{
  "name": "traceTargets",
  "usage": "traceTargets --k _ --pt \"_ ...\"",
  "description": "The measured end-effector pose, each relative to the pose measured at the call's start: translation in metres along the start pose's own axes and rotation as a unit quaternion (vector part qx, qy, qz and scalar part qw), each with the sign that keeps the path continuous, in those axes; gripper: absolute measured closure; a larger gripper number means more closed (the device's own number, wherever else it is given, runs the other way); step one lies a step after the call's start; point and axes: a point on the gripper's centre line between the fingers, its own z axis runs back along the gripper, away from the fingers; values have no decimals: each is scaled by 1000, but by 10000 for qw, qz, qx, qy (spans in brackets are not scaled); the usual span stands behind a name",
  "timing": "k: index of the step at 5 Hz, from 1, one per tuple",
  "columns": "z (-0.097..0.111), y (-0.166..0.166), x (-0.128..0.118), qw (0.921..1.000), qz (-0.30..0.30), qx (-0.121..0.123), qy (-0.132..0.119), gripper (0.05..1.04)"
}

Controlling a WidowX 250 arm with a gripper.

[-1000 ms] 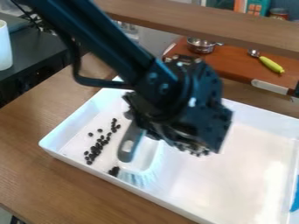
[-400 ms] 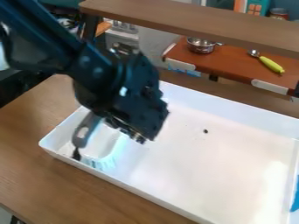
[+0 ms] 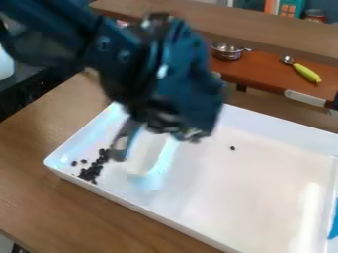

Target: Sweep into pile

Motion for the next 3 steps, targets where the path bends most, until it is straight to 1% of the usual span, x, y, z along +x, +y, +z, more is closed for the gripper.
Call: traceTargets --k 1,2,3 --pt "33 -18 33 9969 649 -387 228 592" --pt "48 -57 46 9934 739 -542 691 592" --pt "54 -102 54 9902 740 -605 1023 592"
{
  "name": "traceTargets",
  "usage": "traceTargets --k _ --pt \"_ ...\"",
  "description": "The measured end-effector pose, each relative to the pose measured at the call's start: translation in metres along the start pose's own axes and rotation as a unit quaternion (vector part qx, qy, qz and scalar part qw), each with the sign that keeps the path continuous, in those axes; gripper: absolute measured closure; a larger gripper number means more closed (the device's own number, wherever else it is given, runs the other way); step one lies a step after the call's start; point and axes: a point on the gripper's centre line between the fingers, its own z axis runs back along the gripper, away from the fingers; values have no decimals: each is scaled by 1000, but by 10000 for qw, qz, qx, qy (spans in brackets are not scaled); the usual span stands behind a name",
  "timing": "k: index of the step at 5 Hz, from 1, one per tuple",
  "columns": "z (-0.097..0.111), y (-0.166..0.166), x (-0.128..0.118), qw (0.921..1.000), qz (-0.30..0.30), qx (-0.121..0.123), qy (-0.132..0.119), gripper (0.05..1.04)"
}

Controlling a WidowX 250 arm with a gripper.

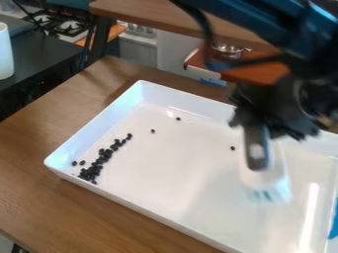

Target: Sweep into pile

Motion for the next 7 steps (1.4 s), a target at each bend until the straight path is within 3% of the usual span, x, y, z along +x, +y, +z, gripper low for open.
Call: traceTargets --k 3,5,7 --pt "-23 -53 20 9992 88 348 173 601" --pt "-52 -29 44 9947 528 781 413 602" --pt "-86 10 51 9873 792 1215 647 602"
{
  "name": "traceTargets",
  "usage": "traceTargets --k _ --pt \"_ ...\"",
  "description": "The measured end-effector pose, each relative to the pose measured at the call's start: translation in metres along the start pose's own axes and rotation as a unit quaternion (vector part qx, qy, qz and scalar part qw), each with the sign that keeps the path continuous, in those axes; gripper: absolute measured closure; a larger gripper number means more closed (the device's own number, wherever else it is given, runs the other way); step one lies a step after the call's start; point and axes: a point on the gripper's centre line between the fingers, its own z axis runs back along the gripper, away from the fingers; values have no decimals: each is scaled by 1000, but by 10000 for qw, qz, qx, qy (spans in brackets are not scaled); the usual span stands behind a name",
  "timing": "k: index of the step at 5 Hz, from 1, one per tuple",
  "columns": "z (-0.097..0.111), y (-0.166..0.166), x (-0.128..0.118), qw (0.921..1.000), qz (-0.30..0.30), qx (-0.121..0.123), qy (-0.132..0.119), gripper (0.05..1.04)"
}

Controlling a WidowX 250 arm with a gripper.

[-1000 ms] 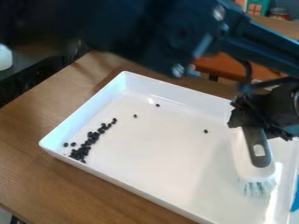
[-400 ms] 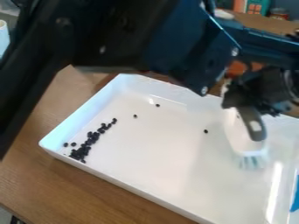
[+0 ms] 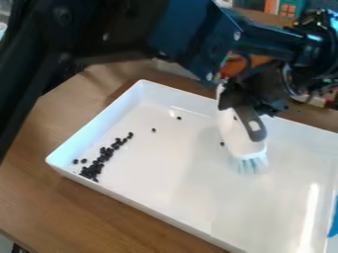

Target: Sweep into pile

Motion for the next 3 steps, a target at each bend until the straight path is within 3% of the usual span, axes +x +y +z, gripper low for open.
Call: traceTargets --k 2,3 --pt "-34 37 9 9995 86 282 70 602" --pt "-41 44 11 9995 127 266 90 602"
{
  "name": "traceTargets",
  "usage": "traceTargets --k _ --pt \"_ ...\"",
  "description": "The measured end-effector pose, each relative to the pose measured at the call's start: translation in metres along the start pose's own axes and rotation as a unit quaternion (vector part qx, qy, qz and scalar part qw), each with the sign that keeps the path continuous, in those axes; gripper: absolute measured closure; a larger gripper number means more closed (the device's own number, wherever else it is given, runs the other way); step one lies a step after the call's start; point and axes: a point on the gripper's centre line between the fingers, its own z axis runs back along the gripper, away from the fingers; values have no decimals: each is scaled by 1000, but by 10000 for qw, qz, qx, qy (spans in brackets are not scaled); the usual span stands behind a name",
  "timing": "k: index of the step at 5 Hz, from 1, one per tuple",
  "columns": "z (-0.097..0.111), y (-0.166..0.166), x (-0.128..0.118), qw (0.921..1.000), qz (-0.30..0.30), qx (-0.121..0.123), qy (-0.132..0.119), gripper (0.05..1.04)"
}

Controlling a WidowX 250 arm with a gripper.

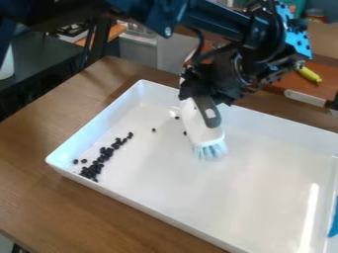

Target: Sweep into pile

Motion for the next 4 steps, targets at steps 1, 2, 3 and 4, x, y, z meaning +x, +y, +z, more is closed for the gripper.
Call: traceTargets --k 1,2,3,4 --pt "-9 11 4 9999 107 43 58 602" --pt "-15 14 7 9999 151 37 69 602" --pt "-18 18 9 9998 183 14 69 602" --pt "-26 26 8 9997 188 133 98 602"
